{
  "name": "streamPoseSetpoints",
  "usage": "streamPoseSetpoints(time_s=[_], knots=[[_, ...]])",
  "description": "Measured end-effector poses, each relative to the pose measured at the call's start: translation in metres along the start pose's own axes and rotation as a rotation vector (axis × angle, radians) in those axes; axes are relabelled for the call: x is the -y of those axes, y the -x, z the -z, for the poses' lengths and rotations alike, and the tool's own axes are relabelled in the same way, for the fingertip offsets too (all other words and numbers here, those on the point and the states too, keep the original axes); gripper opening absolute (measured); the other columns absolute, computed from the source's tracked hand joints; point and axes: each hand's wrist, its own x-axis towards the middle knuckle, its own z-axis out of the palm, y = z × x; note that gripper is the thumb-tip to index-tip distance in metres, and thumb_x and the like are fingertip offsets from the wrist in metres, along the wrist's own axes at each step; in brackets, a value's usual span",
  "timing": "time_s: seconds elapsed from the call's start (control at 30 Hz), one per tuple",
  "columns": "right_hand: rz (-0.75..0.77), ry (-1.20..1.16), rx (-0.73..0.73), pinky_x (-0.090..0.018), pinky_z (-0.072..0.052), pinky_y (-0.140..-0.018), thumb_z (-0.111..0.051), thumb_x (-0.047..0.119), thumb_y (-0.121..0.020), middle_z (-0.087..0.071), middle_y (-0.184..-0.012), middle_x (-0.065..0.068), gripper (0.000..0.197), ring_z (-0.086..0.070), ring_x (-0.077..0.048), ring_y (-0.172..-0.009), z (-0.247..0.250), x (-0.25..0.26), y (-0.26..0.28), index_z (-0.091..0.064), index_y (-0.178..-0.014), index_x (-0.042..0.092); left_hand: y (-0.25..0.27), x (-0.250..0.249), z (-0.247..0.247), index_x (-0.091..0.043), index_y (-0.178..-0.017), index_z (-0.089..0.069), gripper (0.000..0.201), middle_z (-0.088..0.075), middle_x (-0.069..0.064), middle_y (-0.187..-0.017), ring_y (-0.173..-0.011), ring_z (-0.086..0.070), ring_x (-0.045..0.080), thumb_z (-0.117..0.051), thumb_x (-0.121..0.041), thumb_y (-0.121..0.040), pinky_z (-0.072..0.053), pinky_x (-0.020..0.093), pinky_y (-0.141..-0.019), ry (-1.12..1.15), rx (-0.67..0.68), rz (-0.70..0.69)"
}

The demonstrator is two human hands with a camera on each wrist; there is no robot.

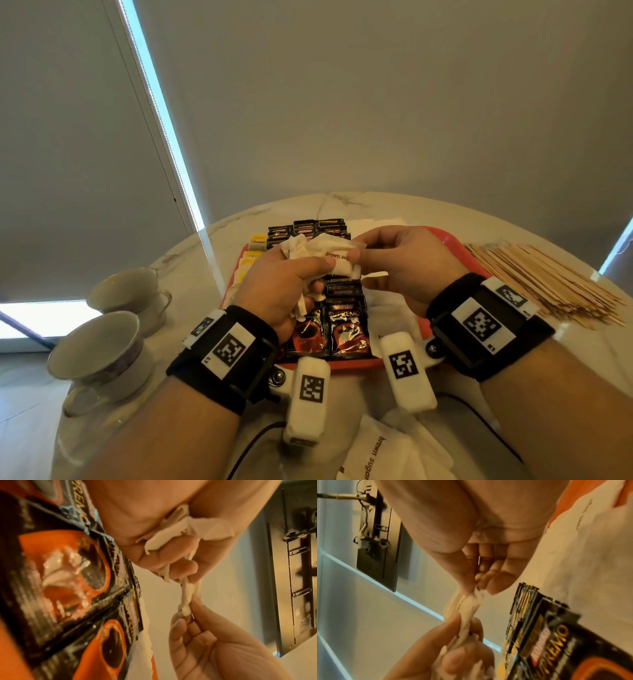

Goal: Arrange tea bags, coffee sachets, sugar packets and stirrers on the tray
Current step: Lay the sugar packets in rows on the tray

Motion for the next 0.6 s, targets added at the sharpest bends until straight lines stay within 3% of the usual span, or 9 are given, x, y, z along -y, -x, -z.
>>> streamPoseSetpoints(time_s=[0.13,0.27,0.37,0.47,0.6], knots=[[-0.047,-0.054,-0.074,-0.029,-0.058,-0.065,-0.068,0.005,-0.093,-0.077,-0.091,-0.011,0.008,-0.069,-0.017,-0.077,0.010,-0.001,-0.004,-0.074,-0.096,0.010,0.001,0.003,-0.003,-0.007,-0.115,-0.067,0.022,-0.070,0.009,-0.086,-0.051,-0.054,0.010,-0.073,-0.008,-0.094,-0.038,0.017,-0.035,0.024,0.026,0.030],[-0.178,-0.124,-0.285,-0.029,-0.049,-0.057,-0.062,-0.001,-0.093,-0.066,-0.085,-0.011,0.013,-0.058,-0.018,-0.072,0.039,-0.006,-0.012,-0.072,-0.096,0.006,0.001,0.001,-0.003,-0.009,-0.115,-0.065,0.021,-0.067,0.010,-0.090,-0.053,-0.055,0.010,-0.073,-0.010,-0.095,-0.037,0.017,-0.035,0.040,0.004,0.059],[-0.314,0.003,-0.378,-0.030,-0.043,-0.049,-0.059,-0.002,-0.093,-0.057,-0.086,-0.016,0.010,-0.055,-0.021,-0.061,0.065,-0.014,-0.015,-0.066,-0.100,-0.001,0.001,0.000,-0.002,-0.009,-0.116,-0.064,0.022,-0.065,0.010,-0.092,-0.054,-0.054,0.010,-0.072,-0.011,-0.096,-0.036,0.017,-0.035,0.053,-0.006,0.055],[-0.418,0.108,-0.397,-0.031,-0.039,-0.047,-0.058,0.001,-0.092,-0.062,-0.091,-0.020,0.016,-0.058,-0.031,-0.073,0.082,-0.022,-0.016,-0.064,-0.106,-0.004,0.002,-0.001,-0.001,-0.009,-0.118,-0.063,0.024,-0.065,0.009,-0.092,-0.054,-0.054,0.009,-0.072,-0.012,-0.096,-0.036,0.017,-0.035,0.052,-0.013,0.056],[-0.503,0.256,-0.413,-0.030,-0.040,-0.054,-0.062,0.002,-0.091,-0.061,-0.077,-0.013,0.002,-0.053,-0.021,-0.057,0.090,-0.026,-0.017,-0.062,-0.092,0.003,0.006,-0.003,-0.003,-0.011,-0.113,-0.063,0.019,-0.065,0.005,-0.087,-0.053,-0.053,0.008,-0.071,-0.011,-0.096,-0.036,0.017,-0.035,0.061,-0.017,0.054]])
